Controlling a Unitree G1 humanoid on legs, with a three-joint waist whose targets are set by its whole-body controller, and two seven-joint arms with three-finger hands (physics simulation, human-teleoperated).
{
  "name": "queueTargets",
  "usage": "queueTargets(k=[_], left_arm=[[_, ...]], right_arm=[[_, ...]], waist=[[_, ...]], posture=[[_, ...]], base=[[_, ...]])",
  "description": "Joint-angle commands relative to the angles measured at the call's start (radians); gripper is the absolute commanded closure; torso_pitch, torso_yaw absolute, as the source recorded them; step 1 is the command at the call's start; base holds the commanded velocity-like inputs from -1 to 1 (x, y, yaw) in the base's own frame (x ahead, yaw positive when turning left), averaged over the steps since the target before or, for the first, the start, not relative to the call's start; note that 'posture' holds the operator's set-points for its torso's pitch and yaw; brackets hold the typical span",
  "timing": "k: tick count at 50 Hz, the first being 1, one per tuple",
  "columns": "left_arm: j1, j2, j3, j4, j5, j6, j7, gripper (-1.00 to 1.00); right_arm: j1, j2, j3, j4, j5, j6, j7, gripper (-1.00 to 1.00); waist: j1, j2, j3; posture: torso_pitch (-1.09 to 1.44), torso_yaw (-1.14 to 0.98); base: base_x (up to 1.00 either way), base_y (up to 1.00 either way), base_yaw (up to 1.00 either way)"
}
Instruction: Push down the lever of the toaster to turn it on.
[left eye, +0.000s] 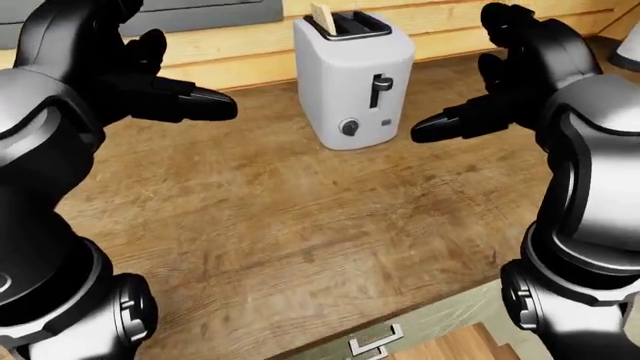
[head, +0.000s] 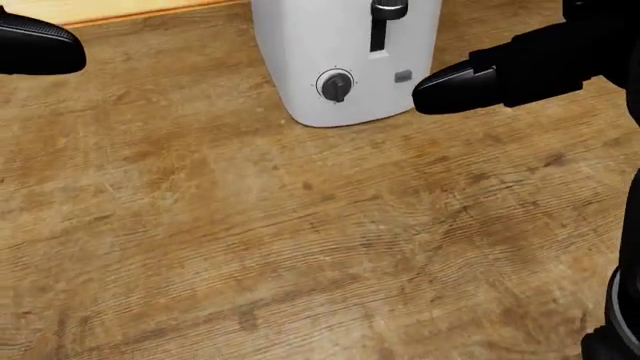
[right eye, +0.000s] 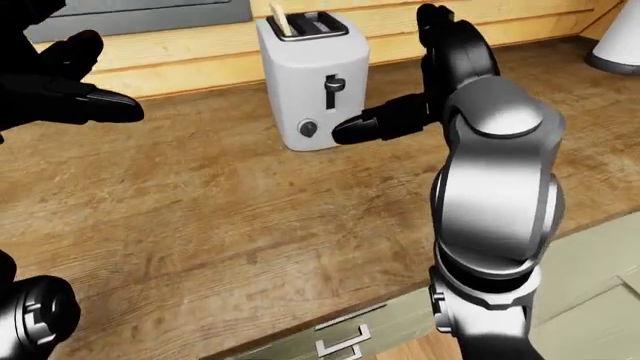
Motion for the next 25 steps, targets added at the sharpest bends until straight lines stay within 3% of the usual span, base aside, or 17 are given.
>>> queueTargets(k=[1, 20, 25], left_arm=[[-0.024, 0.012, 0.013, -0.013, 0.007, -0.033, 0.001, -1.0], [-0.02, 0.009, 0.009, -0.017, 0.017, -0.032, -0.005, -1.0], [-0.013, 0.006, 0.003, -0.02, 0.026, -0.04, -0.004, -1.0]], right_arm=[[-0.029, -0.008, -0.011, -0.02, -0.021, 0.0, 0.001, -1.0], [-0.046, 0.006, 0.006, -0.017, -0.045, 0.0, 0.032, -1.0], [-0.052, 0.047, -0.003, 0.018, -0.028, -0.029, 0.021, -1.0]], waist=[[0.001, 0.0, -0.031], [0.0, 0.011, -0.117], [0.002, 0.011, -0.142]], posture=[[-0.07, 0.0], [-0.23, 0.0], [-0.26, 0.0]], base=[[0.0, 0.0, 0.0], [0.0, 0.0, 0.0], [0.0, 0.0, 0.0]])
